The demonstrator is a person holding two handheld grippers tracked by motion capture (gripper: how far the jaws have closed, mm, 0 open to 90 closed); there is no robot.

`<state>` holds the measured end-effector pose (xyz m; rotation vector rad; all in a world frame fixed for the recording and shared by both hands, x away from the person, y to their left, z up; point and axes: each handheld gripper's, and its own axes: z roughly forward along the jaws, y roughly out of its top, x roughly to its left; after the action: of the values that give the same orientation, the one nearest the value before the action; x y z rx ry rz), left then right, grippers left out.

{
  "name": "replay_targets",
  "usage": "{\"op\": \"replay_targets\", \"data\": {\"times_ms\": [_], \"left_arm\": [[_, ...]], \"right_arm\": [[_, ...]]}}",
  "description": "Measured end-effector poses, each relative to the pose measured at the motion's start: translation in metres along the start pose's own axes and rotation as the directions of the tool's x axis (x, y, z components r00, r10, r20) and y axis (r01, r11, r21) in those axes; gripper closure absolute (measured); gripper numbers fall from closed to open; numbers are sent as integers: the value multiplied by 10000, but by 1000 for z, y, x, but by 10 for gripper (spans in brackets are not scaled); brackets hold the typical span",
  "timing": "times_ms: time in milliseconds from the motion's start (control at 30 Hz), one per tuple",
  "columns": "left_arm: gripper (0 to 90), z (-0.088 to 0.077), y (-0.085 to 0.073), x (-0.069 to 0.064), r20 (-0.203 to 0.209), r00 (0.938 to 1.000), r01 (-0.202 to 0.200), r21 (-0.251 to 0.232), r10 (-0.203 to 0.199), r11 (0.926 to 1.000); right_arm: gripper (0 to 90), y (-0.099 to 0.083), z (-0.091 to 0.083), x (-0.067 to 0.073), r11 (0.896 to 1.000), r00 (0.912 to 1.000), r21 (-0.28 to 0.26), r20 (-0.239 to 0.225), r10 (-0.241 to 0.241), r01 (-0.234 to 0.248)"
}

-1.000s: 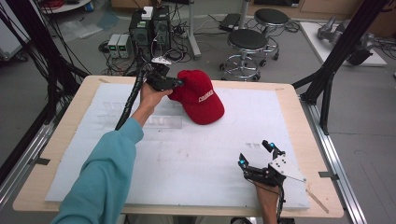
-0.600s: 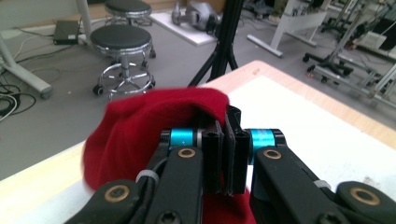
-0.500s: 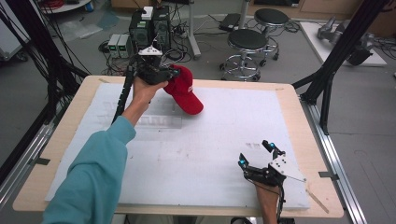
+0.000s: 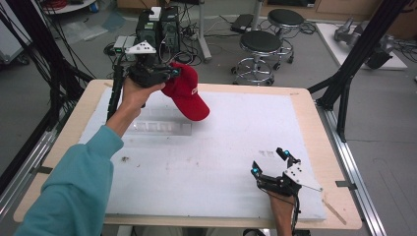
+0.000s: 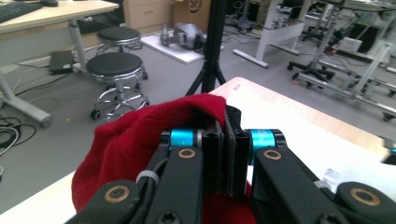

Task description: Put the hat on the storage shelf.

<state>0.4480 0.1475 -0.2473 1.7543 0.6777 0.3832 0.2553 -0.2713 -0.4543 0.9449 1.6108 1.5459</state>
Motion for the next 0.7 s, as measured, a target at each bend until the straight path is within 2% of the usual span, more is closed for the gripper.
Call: {"op": "replay_targets", "data": {"times_ms": [100, 200, 333, 567, 700], "left_arm": [[871, -8, 1, -8, 257, 9994, -248, 38, 246, 9997], [871, -16, 0, -18, 544, 9963, -677, 173, 666, 9976], [871, -23, -4, -27, 900, 9919, -927, 311, 896, 9952], [871, -29, -11, -43, 1556, 9785, -1437, 444, 1352, 9886], [871, -30, -14, -49, 1970, 9691, -1594, 395, 1487, 9864]], "right_arm": [[25, 0, 0, 0, 10000, 10000, 5, -24, -27, 27], [25, 0, 1, -1, 10000, 10000, 79, -37, 51, -51], [25, 1, 2, -2, 9998, 9999, 197, -38, 95, -94], [25, 2, 3, -2, 9994, 9998, 285, -44, 212, -211], [25, 3, 5, 1, 9992, 9991, 228, -242, 341, -335]]}}
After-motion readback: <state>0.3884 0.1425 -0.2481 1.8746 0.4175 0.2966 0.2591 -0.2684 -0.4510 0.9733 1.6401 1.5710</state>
